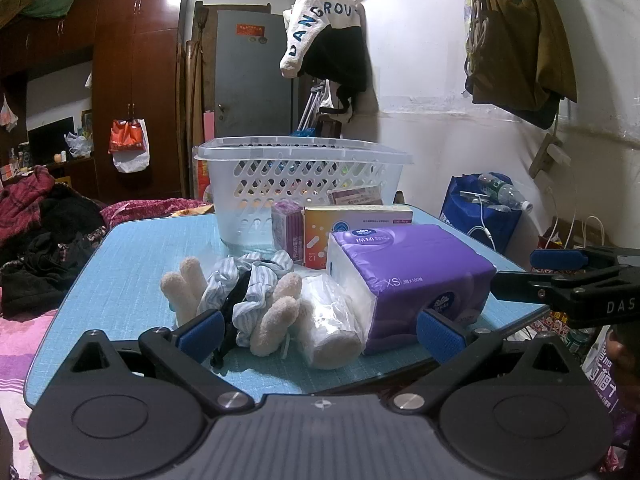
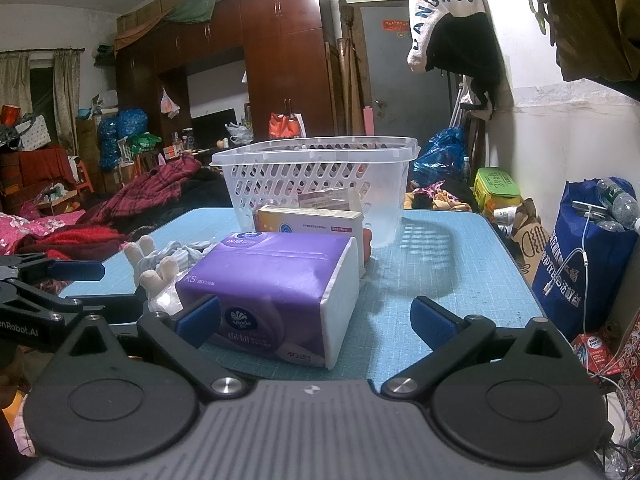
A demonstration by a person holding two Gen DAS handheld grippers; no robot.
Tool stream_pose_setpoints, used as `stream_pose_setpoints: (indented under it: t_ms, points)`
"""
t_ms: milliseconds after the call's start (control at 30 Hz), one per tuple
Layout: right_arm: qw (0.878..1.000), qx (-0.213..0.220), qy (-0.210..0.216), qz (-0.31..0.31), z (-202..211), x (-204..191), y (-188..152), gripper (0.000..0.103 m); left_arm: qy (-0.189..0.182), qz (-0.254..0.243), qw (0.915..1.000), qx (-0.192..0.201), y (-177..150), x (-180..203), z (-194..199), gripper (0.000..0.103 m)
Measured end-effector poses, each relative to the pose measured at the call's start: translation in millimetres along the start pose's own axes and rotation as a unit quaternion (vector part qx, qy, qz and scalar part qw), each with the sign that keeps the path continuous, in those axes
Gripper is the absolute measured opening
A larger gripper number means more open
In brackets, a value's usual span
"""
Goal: Organize objects
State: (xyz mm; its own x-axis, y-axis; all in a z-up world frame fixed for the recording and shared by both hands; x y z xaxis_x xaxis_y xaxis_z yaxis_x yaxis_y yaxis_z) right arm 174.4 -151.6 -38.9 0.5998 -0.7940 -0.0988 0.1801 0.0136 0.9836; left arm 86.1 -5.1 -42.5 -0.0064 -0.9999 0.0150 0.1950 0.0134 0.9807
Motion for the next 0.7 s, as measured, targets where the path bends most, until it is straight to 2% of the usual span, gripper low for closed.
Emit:
stream_pose_setpoints:
  t_ms: [700]
  points:
    - [1.0, 0.0, 0.0, 0.0, 0.1, 0.2, -0.1, 0.103, -0.005, 0.001, 1.0, -0.005, -2.9, 0.3, -1.5, 0.103]
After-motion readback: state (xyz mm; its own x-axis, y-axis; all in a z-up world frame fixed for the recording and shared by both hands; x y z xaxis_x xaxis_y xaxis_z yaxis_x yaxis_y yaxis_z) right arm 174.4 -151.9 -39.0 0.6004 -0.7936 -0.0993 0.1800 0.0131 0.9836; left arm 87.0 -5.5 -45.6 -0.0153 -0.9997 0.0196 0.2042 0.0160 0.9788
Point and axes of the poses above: each gripper's, at about its wrist camera, not at the fingertips, and z roughly against the way its jaws point, x to its right, y to its top, the point moved 9 cm from there along -z, roughly the way its jaws point, and after that the axes turned 13 degrees about x, right-handed, at the moved point
